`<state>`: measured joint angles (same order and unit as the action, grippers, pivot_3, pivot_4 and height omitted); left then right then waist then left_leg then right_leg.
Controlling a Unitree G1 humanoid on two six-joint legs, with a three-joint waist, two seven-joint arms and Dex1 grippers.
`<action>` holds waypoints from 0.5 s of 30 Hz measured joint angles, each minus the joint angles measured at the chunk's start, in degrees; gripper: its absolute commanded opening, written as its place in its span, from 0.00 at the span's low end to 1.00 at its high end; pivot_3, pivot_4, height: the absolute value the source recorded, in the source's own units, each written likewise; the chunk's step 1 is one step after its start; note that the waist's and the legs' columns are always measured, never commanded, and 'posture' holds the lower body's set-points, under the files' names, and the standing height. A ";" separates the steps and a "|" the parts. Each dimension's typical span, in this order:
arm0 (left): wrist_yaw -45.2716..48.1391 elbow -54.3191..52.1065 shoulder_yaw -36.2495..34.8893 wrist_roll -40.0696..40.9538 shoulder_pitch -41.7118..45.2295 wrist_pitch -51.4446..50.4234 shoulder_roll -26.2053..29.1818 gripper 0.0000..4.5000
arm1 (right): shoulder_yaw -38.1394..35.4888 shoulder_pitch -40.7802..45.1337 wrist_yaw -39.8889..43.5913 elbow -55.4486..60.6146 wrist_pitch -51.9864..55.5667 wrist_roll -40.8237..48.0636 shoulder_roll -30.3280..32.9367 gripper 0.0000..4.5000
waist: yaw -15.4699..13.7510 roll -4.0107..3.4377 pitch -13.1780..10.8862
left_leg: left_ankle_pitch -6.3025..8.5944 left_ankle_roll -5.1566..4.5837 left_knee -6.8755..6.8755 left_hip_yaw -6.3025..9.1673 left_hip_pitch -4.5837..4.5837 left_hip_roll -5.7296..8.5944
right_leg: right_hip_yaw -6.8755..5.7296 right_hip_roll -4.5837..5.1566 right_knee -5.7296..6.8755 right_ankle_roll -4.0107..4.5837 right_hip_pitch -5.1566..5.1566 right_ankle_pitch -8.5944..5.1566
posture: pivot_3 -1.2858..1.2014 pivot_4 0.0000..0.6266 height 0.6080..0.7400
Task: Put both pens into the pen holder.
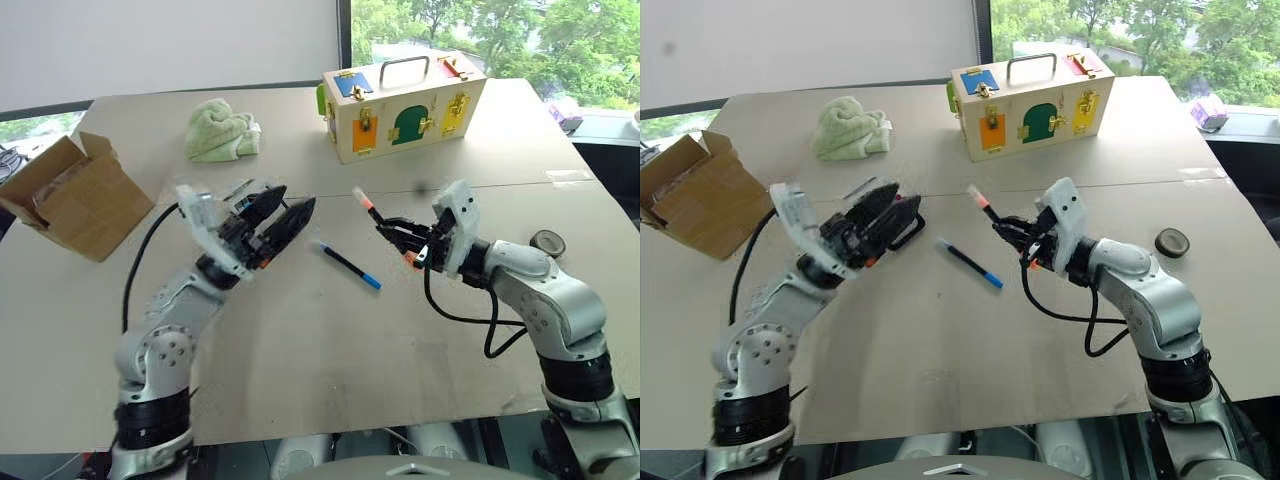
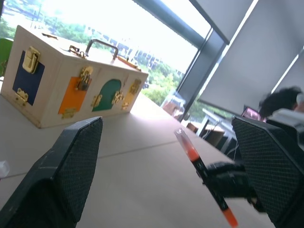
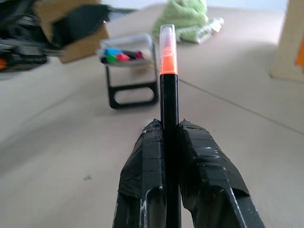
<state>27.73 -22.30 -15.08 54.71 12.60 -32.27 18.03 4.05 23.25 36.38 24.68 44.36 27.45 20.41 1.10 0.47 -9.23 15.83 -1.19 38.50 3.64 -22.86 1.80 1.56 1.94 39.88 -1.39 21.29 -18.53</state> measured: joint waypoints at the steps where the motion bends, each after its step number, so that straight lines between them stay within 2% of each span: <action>1: -1.35 0.00 0.39 0.45 0.67 -0.22 -1.18 1.00 | 0.45 -0.15 0.75 0.38 -1.16 0.03 0.05 0.00 | -0.01 0.00 0.00 | 0.00 0.01 0.01 0.00 0.00 0.00 | 0.00 0.00 0.00 0.00 0.00 0.00 | 0.52 0.24 1.00; 5: -2.64 -0.05 4.25 1.85 1.09 -2.50 -2.76 1.00 | 3.47 -0.42 3.05 1.80 -5.52 0.04 -0.17 0.00 | 0.07 0.01 0.00 | -0.01 0.02 0.01 -0.01 0.00 -0.01 | 0.02 -0.03 0.00 0.00 0.01 0.00 | 0.52 0.24 1.00; 8: -1.60 -0.33 4.55 3.10 0.86 -3.58 -2.39 1.00 | 4.88 -0.42 4.05 1.84 -7.17 -0.27 0.50 0.00 | 0.05 0.01 0.00 | -0.02 0.04 0.01 -0.01 0.01 -0.01 | 0.02 -0.03 0.00 0.00 0.01 0.00 | 0.52 0.24 1.00; 12: -0.61 -0.74 6.11 3.36 0.66 -4.25 -1.79 0.75 | 6.15 -0.41 4.97 2.49 -8.48 -0.22 0.87 0.00 | -0.12 0.01 0.00 | -0.03 0.05 0.01 -0.01 0.01 -0.01 | 0.02 -0.03 -0.02 0.00 0.01 0.00 | 0.52 0.24 1.00; 14: -0.39 -0.74 6.74 3.37 0.71 -4.73 -1.69 0.50 | 6.45 -0.41 5.40 2.57 -8.71 -0.18 1.07 0.00 | -0.13 0.01 0.00 | -0.03 0.06 0.01 -0.01 0.01 0.00 | 0.03 -0.02 -0.02 0.00 0.00 0.00 | 0.52 0.24 1.00; 15: -0.21 -0.81 6.87 3.49 0.77 -4.82 -1.69 0.42 | 6.46 -0.41 5.40 2.56 -8.71 -0.24 1.25 0.00 | -0.14 0.01 0.00 | -0.03 0.06 0.01 -0.01 0.01 0.00 | 0.03 -0.02 -0.02 0.00 0.00 0.00 | 0.52 0.24 1.00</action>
<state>27.52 -23.11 -8.21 58.20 13.37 -37.09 16.34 10.51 22.84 41.78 27.23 35.65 27.21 21.66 0.96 0.48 -9.23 15.79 -1.13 38.51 3.63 -22.86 1.79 1.59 1.92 39.86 -1.39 21.29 -18.53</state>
